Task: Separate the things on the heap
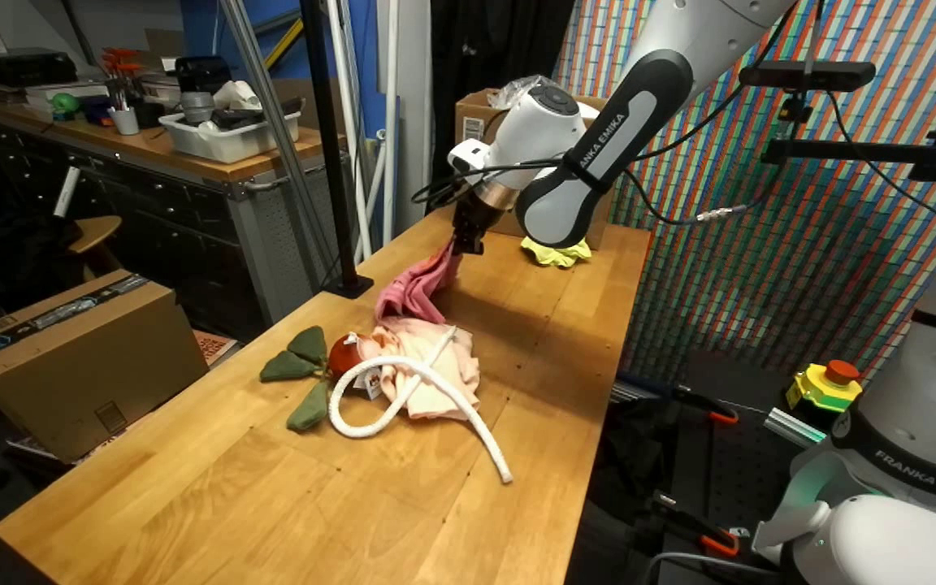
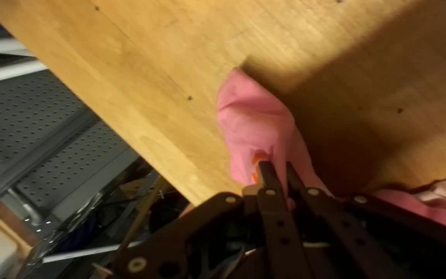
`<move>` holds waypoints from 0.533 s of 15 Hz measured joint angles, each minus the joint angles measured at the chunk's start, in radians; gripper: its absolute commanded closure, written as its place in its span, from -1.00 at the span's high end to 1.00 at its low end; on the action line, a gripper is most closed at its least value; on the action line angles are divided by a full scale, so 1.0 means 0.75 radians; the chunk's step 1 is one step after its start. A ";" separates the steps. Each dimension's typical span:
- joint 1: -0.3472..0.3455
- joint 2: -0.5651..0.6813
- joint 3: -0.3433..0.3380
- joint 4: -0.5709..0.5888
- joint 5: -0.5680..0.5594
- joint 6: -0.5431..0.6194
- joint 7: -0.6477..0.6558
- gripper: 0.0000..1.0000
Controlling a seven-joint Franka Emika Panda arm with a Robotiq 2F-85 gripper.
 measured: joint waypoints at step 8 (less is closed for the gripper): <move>0.498 0.080 -0.609 -0.007 0.148 0.302 0.089 -0.87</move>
